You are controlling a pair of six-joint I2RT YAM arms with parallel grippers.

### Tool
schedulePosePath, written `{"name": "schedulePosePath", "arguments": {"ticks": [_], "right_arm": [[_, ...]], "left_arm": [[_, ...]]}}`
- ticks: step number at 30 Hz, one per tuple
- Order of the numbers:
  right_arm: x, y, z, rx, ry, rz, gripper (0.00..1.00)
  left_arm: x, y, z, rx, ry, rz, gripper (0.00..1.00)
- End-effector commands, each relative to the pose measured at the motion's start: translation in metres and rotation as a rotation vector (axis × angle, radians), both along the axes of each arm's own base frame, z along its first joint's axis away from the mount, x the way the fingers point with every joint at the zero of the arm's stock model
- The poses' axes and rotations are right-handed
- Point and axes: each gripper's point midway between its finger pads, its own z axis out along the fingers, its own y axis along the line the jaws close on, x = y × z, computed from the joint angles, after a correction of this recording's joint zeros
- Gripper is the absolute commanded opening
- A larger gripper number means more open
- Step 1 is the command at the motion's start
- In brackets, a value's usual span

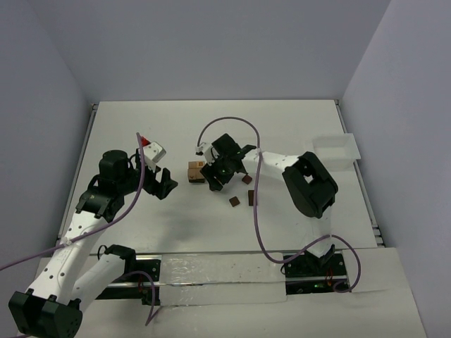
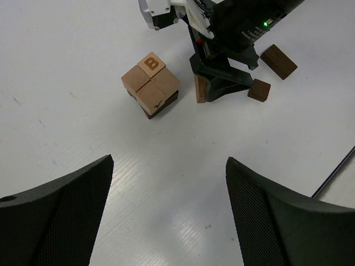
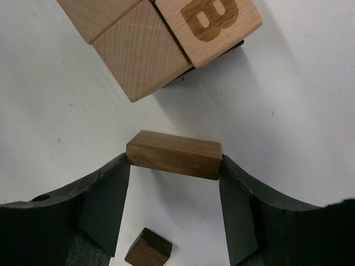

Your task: Build the wood block tower

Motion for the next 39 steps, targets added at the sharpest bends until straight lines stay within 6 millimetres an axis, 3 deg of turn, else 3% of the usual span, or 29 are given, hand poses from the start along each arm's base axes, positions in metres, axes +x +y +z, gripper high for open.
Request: {"name": "schedulePosePath", "arguments": {"ticks": [1,6,12,13,15,16,18,22,26,30,35,39], "right_arm": [[-0.005,-0.003,0.011,0.014,-0.036,0.029,0.53],[-0.013,-0.013,0.028,0.044,-0.061,0.047,0.42],[-0.033,-0.03,0.099,0.243,-0.115,0.125,0.33],[-0.04,-0.035,0.129,0.304,-0.177,0.171,0.29],[-0.059,-0.042,0.156,0.369,-0.237,0.257,0.01],[-0.06,-0.043,0.156,0.364,-0.245,0.273,0.0],[-0.072,-0.05,0.178,0.378,-0.296,0.32,0.0],[-0.11,-0.056,0.206,0.411,-0.324,0.505,0.01],[-0.13,-0.042,0.229,0.469,-0.435,0.614,0.02],[-0.145,-0.031,0.238,0.5,-0.5,0.692,0.02],[-0.169,-0.017,0.262,0.584,-0.55,0.763,0.02],[-0.179,-0.012,0.275,0.629,-0.578,0.784,0.01]], "left_arm": [[-0.002,-0.004,0.009,-0.014,-0.035,-0.03,0.88],[-0.013,-0.013,0.008,-0.071,-0.01,-0.069,0.86],[-0.048,-0.038,0.032,-0.209,-0.017,-0.26,0.86],[-0.061,-0.045,0.039,-0.245,-0.011,-0.341,0.86],[-0.074,-0.053,0.049,-0.295,0.004,-0.417,0.88],[-0.072,-0.054,0.052,-0.298,-0.005,-0.42,0.88],[-0.079,-0.059,0.061,-0.337,0.002,-0.474,0.89],[-0.08,-0.069,0.09,-0.424,-0.001,-0.508,0.9],[-0.088,-0.079,0.109,-0.432,-0.031,-0.574,0.92],[-0.106,-0.092,0.109,-0.379,-0.056,-0.668,0.93],[-0.105,-0.095,0.103,-0.263,-0.19,-0.72,0.95],[-0.109,-0.098,0.111,-0.224,-0.295,-0.751,0.98]]}}
